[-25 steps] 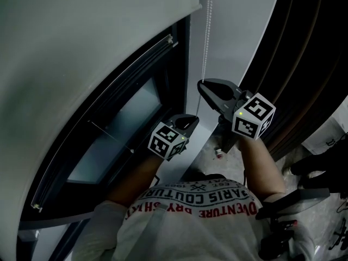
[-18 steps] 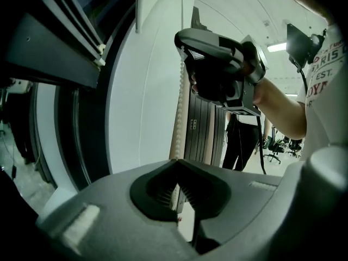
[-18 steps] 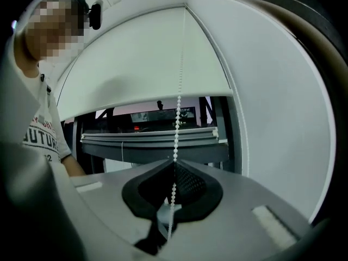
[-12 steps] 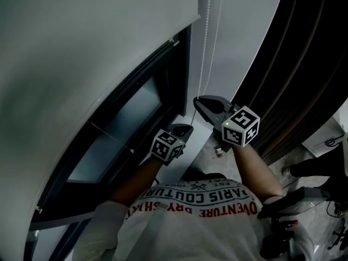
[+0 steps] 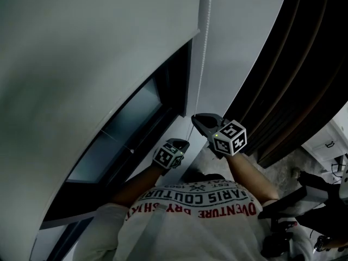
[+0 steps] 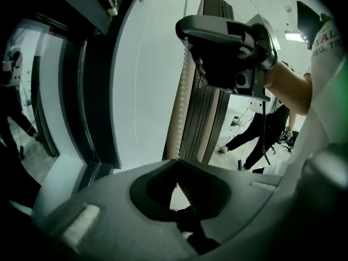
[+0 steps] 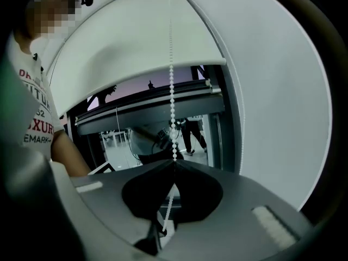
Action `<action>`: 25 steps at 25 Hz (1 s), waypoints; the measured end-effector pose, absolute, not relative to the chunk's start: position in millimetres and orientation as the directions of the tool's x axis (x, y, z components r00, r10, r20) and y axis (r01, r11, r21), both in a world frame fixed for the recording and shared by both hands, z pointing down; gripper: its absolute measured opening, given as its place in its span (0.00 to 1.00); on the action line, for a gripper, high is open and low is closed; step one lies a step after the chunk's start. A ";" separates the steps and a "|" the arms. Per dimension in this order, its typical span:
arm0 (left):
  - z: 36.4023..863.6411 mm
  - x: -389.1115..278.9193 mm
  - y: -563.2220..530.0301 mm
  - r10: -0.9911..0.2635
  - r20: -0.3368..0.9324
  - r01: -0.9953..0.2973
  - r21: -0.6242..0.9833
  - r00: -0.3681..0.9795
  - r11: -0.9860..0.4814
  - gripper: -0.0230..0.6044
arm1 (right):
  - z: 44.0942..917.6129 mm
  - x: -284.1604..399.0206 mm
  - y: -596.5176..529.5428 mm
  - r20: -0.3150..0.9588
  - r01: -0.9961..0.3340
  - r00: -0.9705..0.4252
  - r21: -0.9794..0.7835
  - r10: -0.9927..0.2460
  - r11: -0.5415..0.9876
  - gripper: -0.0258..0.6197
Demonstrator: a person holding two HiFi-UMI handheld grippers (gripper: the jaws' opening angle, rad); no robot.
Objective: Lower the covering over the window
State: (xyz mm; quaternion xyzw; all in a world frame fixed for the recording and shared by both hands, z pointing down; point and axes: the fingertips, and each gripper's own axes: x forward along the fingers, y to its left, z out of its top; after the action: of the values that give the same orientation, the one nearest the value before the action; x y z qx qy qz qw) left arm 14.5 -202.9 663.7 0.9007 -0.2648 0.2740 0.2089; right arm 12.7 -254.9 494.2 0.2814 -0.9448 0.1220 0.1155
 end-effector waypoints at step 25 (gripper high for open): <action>425.5 19.2 -248.5 -0.524 0.129 -0.540 0.198 0.842 -0.818 0.19 | 501.6 17.9 -254.7 0.231 -0.572 -0.817 -0.217 -0.528 0.791 0.05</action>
State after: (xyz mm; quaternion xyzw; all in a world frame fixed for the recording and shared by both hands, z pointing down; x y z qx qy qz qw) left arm 19.2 -248.5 425.5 0.9529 -0.2791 0.0342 0.1138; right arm 17.9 -254.7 501.6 0.2918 -0.9429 0.1397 0.0794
